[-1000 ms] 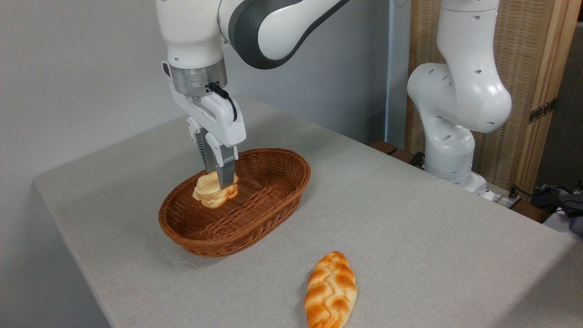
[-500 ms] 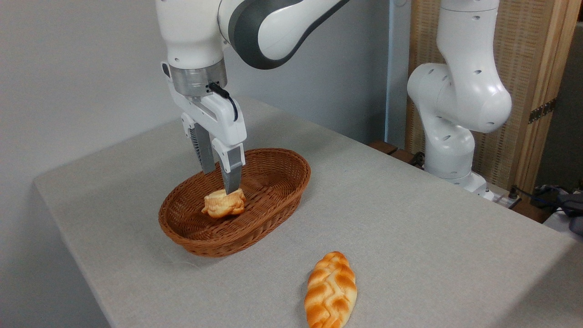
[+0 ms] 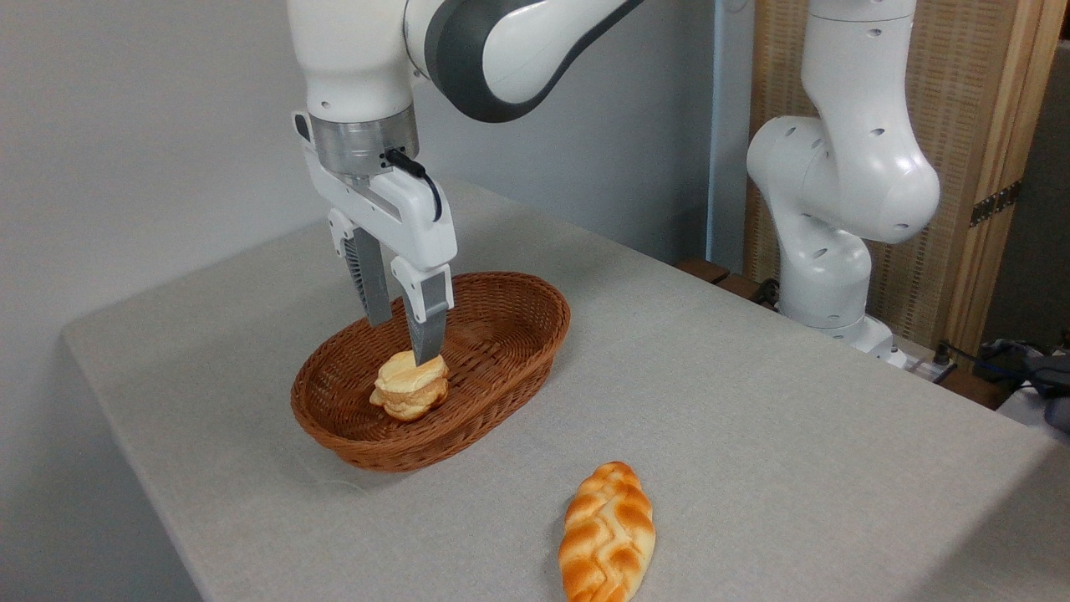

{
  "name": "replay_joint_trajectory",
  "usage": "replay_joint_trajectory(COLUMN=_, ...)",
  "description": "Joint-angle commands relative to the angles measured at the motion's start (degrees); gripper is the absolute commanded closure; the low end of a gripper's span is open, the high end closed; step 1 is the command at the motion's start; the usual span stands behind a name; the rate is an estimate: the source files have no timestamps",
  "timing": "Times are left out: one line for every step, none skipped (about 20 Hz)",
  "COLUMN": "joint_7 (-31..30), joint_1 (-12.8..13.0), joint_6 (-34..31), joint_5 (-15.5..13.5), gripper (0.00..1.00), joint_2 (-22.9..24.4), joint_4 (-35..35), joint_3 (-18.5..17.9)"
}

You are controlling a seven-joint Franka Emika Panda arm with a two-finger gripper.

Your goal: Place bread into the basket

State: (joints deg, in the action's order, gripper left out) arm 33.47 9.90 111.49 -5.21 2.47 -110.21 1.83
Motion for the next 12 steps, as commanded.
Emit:
replay_joint_trajectory(joint_7=-0.6, joint_1=0.2, joint_6=0.2, joint_5=1.7, gripper=0.00, joint_2=0.3, joint_4=0.7, joint_3=-2.9)
replay_joint_trajectory(joint_7=-0.5, joint_1=0.2, joint_6=0.6, joint_5=1.8, gripper=0.00, joint_2=0.3, joint_4=0.7, joint_3=-3.4)
replay_joint_trajectory(joint_7=-0.1, joint_1=0.2, joint_6=1.3, joint_5=1.8, gripper=0.00, joint_2=0.4, joint_4=0.7, joint_3=-4.5)
replay_joint_trajectory(joint_7=0.3, joint_1=0.2, joint_6=1.4, joint_5=1.8, gripper=0.00, joint_2=0.5, joint_4=0.7, joint_3=-4.8)
replay_joint_trajectory(joint_7=1.3, joint_1=0.2, joint_6=1.3, joint_5=1.8, gripper=0.00, joint_2=0.6, joint_4=0.7, joint_3=-5.0)
replay_joint_trajectory(joint_7=2.9, joint_1=0.2, joint_6=1.3, joint_5=1.8, gripper=0.00, joint_2=0.7, joint_4=0.7, joint_3=-5.6)
replay_joint_trajectory(joint_7=3.8, joint_1=0.2, joint_6=1.3, joint_5=1.7, gripper=0.00, joint_2=0.7, joint_4=0.7, joint_3=-6.4)
replay_joint_trajectory(joint_7=5.5, joint_1=0.3, joint_6=1.3, joint_5=1.7, gripper=0.00, joint_2=1.0, joint_4=0.7, joint_3=-7.4)
replay_joint_trajectory(joint_7=6.9, joint_1=0.2, joint_6=1.1, joint_5=1.7, gripper=0.00, joint_2=1.1, joint_4=0.6, joint_3=-7.8)
replay_joint_trajectory(joint_7=7.7, joint_1=0.2, joint_6=1.1, joint_5=1.7, gripper=0.00, joint_2=1.1, joint_4=0.7, joint_3=-8.0)
replay_joint_trajectory(joint_7=7.7, joint_1=0.2, joint_6=1.2, joint_5=1.7, gripper=0.00, joint_2=1.1, joint_4=0.7, joint_3=-8.1)
replay_joint_trajectory(joint_7=7.7, joint_1=0.2, joint_6=1.2, joint_5=1.7, gripper=0.00, joint_2=1.1, joint_4=0.6, joint_3=-8.8)
